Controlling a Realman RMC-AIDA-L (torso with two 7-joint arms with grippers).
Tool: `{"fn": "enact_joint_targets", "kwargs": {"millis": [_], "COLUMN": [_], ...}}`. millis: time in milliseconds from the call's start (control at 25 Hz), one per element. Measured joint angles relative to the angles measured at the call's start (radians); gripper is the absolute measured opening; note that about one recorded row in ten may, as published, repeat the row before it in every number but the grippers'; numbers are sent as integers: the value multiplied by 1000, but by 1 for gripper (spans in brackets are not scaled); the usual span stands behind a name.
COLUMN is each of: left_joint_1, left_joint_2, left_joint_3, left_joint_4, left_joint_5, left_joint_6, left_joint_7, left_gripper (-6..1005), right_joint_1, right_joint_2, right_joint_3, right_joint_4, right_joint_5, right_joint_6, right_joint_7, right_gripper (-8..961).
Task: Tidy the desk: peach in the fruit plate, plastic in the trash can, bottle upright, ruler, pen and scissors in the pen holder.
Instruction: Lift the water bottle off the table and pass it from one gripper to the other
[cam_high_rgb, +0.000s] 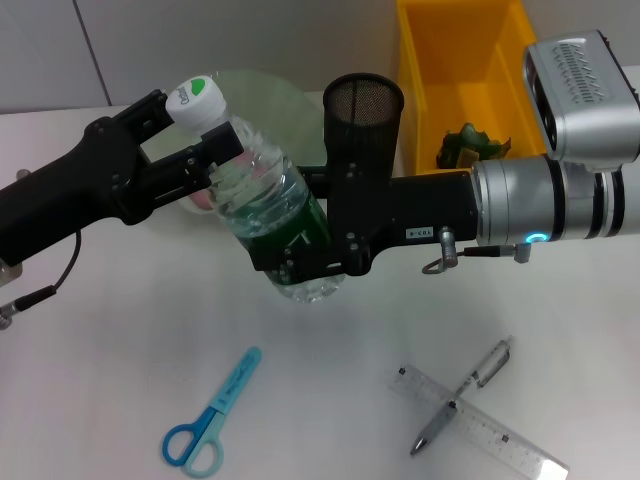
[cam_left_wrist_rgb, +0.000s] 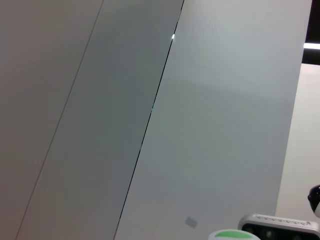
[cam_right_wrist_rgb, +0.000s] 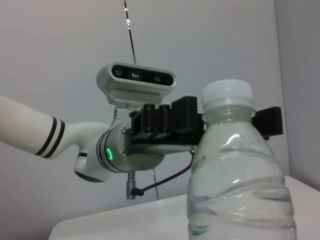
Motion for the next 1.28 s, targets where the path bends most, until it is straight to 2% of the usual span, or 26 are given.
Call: {"fn": "enact_joint_targets", "kwargs": {"millis": [880,1280], "left_joint_1": [-3,-4], "left_joint_2": [0,0], "left_joint_3": [13,12], "left_joint_4": [-16,-15], "left_joint_5": [-17,-21], "left_joint_6": [7,10], "left_joint_7": [21,14], "left_gripper": [840,710], "right_joint_1": [0,0], "right_joint_2": [0,0], "right_joint_3": [0,0], "right_joint_4": [0,0], "right_joint_5": [3,5], "right_joint_6": [-3,-3], "right_joint_7": [0,0], "right_gripper": [766,767]}}
